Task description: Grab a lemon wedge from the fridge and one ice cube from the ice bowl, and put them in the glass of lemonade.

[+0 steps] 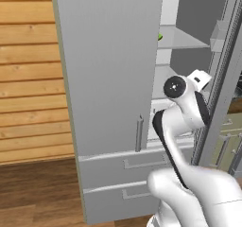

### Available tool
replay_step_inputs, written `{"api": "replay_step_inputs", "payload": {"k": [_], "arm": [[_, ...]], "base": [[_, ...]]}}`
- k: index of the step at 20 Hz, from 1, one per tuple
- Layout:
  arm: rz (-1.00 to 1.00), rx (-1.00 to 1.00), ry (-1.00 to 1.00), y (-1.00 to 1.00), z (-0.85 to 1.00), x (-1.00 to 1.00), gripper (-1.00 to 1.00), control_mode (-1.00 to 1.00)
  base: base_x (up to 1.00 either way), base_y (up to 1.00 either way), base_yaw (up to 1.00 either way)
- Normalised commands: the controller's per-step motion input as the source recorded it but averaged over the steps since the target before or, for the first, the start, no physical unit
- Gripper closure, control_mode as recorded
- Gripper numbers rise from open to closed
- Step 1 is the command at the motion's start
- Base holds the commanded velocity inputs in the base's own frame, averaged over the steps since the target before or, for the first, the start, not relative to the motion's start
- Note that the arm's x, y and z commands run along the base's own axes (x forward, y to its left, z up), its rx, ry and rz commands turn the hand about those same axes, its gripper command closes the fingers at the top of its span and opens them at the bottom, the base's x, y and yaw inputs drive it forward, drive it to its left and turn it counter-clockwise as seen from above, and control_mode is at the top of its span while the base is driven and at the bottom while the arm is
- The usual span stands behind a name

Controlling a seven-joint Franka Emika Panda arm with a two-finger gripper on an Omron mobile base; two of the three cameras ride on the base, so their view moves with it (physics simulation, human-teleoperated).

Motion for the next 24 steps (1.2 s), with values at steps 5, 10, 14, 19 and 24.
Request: {"api": "replay_step_inputs", "payload": {"k": [5, 10, 14, 19, 24], "arm": [[-0.08, -0.07, 0.02, -0.48, -0.14, 0.73, -1.00, -1.00], [-0.03, -0.06, 0.04, -0.50, -0.24, 0.93, -1.00, -1.00], [-0.01, -0.04, 0.04, -0.47, -0.24, 0.94, -1.00, -1.00], [-0.04, -0.03, 0.04, -0.74, -0.10, 0.44, -1.00, -1.00], [-0.14, 0.00, 0.01, -1.00, -0.05, -0.33, -1.00, -1.00]], "base": [[0.00, 0.00, 0.00], [0.00, 0.00, 0.00], [0.00, 0.00, 0.00], [0.00, 0.00, 0.00], [0.00, 0.00, 0.00]]}}
